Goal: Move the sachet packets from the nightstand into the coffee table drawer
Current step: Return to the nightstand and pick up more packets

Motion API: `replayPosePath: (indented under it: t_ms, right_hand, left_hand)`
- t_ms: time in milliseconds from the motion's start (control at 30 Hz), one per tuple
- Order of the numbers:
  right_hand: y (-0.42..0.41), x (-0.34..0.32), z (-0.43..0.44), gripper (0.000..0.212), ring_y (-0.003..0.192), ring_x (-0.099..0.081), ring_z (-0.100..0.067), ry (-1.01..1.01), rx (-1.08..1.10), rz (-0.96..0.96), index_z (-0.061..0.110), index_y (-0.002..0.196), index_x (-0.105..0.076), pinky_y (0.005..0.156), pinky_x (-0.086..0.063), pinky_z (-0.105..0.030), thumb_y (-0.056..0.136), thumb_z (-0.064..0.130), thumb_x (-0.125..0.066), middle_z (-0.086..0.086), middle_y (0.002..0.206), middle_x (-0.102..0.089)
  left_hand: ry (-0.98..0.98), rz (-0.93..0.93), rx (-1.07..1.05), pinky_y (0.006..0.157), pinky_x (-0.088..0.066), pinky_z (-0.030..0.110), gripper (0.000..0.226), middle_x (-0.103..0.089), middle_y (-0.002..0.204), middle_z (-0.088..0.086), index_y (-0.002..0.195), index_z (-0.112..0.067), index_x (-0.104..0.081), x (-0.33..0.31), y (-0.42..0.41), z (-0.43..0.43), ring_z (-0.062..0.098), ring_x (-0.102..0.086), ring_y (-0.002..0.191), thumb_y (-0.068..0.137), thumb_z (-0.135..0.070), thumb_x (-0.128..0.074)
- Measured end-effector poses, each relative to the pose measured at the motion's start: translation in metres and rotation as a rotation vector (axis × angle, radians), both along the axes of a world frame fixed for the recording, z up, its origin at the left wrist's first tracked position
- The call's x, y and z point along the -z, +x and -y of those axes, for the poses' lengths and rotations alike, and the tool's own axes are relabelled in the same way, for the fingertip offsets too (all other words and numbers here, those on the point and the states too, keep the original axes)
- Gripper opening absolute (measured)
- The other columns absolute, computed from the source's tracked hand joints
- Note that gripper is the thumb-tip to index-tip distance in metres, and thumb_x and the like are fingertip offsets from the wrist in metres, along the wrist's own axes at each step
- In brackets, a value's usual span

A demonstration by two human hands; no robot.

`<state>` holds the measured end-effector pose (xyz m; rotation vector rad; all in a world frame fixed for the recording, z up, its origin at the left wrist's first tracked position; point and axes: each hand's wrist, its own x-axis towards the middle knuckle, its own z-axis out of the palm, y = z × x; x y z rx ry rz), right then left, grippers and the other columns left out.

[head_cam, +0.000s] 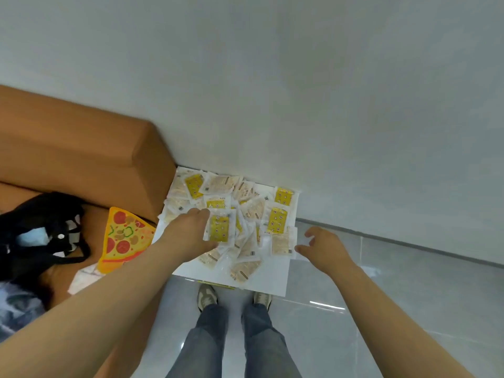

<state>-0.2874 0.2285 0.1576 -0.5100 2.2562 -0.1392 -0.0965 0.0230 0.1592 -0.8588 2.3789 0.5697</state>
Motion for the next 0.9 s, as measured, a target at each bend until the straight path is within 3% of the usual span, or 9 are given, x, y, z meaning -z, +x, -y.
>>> replayPosePath:
  t_ms: [300,433,567,633,767,900]
  right_hand:
    - [-0.026,0.101,0.005,0.052,0.113,-0.055,-0.027,0.086,0.011,0.038,0.01,0.13,-0.047,0.085,-0.043,-0.03,0.086,0.028,-0.067,-0.013,0.126,-0.055]
    - [-0.03,0.145,0.01,0.06,0.114,-0.055,-0.027,0.071,0.148,0.102,0.008,0.136,-0.042,0.083,-0.044,-0.032,0.086,0.027,-0.068,-0.013,0.129,-0.054]
    - [-0.029,0.184,0.016,0.057,0.097,-0.057,-0.028,0.056,0.298,0.131,0.003,0.127,-0.041,0.071,-0.044,-0.033,0.084,0.025,-0.07,-0.017,0.121,-0.056]
    - [-0.028,0.201,0.017,0.061,0.103,-0.058,-0.031,0.036,0.369,0.135,0.003,0.128,-0.038,0.072,-0.045,-0.034,0.082,0.024,-0.072,-0.017,0.122,-0.054]
    - [-0.024,0.219,0.022,0.061,0.109,-0.057,-0.03,-0.018,0.486,0.101,0.002,0.133,-0.037,0.072,-0.039,-0.03,0.086,0.021,-0.069,-0.014,0.124,-0.055]
    - [-0.021,0.229,0.024,0.055,0.103,-0.061,-0.029,-0.015,0.505,0.057,0.003,0.128,-0.044,0.071,-0.043,-0.031,0.083,0.022,-0.07,-0.013,0.121,-0.057]
  left_hand:
    - [-0.046,0.116,0.133,0.094,-0.047,0.041,0.083,-0.043,0.135,0.012,0.14,-0.009,-0.032,0.1,-0.038,0.02,0.031,-0.049,0.118,0.078,-0.051,-0.067]
    - [-0.044,0.105,0.139,0.104,-0.041,0.045,0.103,-0.024,0.15,0.011,0.148,-0.01,-0.018,0.14,-0.05,0.023,0.033,-0.031,0.134,0.072,-0.053,-0.074]
    - [-0.109,0.115,0.171,0.111,-0.031,0.049,0.12,-0.004,0.157,0.013,0.151,-0.011,-0.003,0.174,-0.058,0.027,0.036,-0.012,0.143,0.067,-0.058,-0.075]
    - [-0.133,0.117,0.172,0.111,-0.03,0.051,0.125,-0.001,0.157,0.012,0.151,-0.011,0.001,0.191,-0.058,0.027,0.037,-0.009,0.144,0.064,-0.059,-0.076]
    - [-0.139,0.063,0.15,0.1,-0.041,0.056,0.127,-0.015,0.152,0.015,0.149,-0.013,-0.01,0.215,-0.058,0.019,0.041,-0.018,0.139,0.055,-0.051,-0.085]
    - [-0.123,-0.019,0.143,0.077,-0.052,0.059,0.127,-0.042,0.13,0.025,0.133,-0.011,-0.026,0.238,-0.055,0.017,0.051,-0.041,0.116,0.029,-0.043,-0.092]
